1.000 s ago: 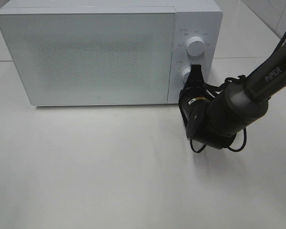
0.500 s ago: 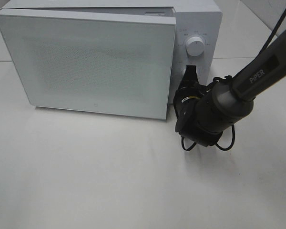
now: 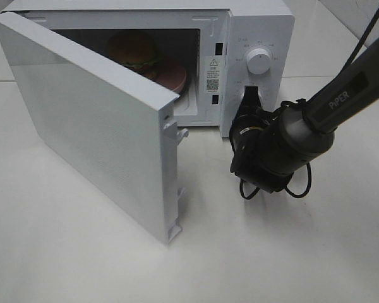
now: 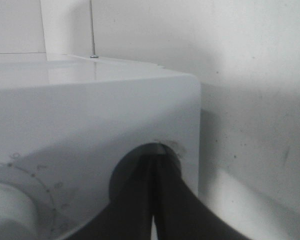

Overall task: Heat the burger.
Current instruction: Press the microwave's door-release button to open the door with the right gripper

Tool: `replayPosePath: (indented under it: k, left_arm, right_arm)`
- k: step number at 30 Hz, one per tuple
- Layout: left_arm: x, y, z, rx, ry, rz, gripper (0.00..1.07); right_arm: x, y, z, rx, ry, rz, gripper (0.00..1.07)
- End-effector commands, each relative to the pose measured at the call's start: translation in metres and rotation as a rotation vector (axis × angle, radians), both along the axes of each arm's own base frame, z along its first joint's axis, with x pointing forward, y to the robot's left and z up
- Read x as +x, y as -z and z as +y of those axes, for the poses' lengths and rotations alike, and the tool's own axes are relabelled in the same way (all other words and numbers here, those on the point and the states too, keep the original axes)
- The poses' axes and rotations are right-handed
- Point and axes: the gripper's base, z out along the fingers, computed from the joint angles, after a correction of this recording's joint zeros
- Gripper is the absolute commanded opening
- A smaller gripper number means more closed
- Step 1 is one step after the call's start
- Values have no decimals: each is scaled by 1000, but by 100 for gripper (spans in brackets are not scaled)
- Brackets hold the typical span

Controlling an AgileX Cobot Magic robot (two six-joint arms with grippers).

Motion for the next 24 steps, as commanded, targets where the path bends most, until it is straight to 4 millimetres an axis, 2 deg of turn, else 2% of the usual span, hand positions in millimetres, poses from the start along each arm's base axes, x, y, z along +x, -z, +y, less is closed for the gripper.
replayPosePath:
  k: [1,6,24]
  left_arm:
    - [0,0,0,-11,-4,-14,97]
    - [0,0,0,-11,-4,-14,97]
    - [0,0,0,-11,-4,-14,97]
  right_arm:
    - [27,-29,2,-59,-66,-201,0]
    - [25,-27,4,-56,-81,-174,0]
    - [-9,-27,-8,-41,-149,39,0]
